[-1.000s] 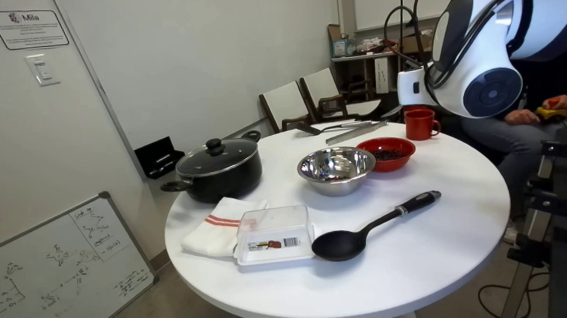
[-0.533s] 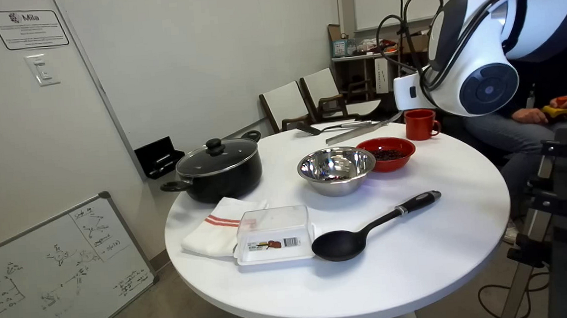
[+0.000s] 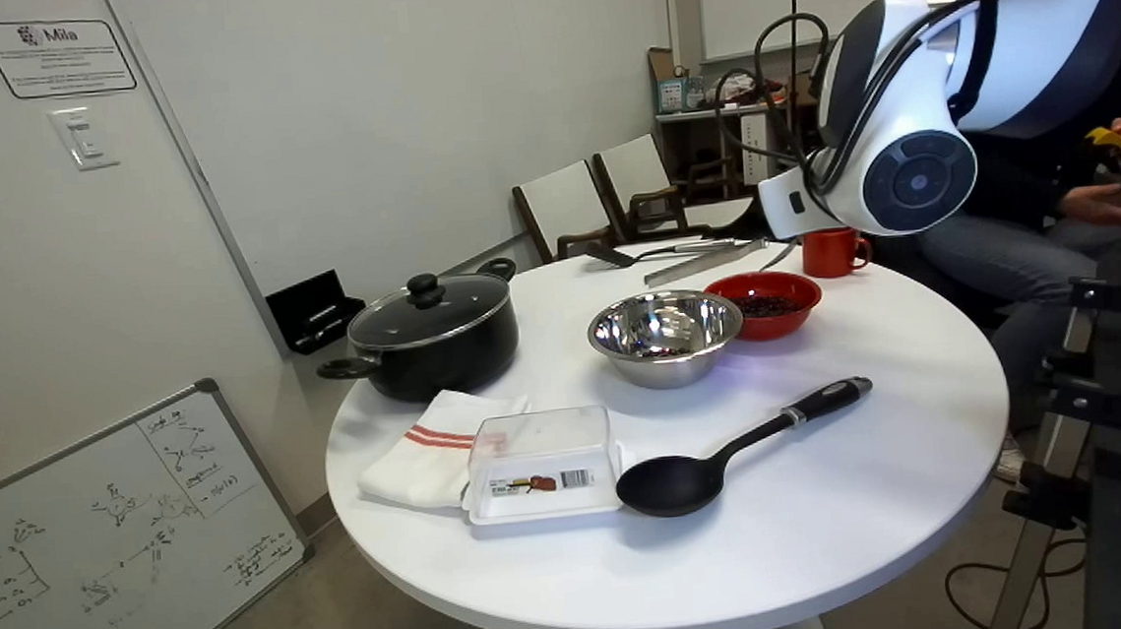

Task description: Use the spoon in the red cup to transfer beans from the red bowl to the silver bowl then put it back in the red cup

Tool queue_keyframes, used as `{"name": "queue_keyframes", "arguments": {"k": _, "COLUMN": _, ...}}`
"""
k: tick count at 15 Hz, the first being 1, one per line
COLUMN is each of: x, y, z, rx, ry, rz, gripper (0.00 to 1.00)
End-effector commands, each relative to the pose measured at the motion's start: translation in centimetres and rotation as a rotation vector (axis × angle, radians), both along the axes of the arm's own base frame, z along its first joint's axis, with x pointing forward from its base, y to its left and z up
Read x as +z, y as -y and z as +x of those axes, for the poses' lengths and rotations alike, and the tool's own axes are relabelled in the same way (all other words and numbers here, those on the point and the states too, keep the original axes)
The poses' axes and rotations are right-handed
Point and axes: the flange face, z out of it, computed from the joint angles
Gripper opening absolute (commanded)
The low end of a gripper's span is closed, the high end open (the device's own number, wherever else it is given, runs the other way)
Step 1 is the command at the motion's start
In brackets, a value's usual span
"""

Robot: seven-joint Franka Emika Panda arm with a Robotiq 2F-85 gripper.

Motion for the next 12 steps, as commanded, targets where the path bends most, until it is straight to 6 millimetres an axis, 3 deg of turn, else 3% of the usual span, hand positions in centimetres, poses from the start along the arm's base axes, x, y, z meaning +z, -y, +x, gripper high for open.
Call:
{"name": "queue_keyframes", "arguments": {"k": 1, "x": -0.9, "y": -0.6, "z": 0.9, "rx": -0.020, "ry": -0.072, "rz": -0.026, "gripper": 0.02}}
{"name": "queue_keyframes", "arguments": {"k": 12, "x": -4.1, "y": 0.0, "z": 1.7, "rx": -0.072, "ry": -0.318, "rz": -0.132, "gripper": 0.02}}
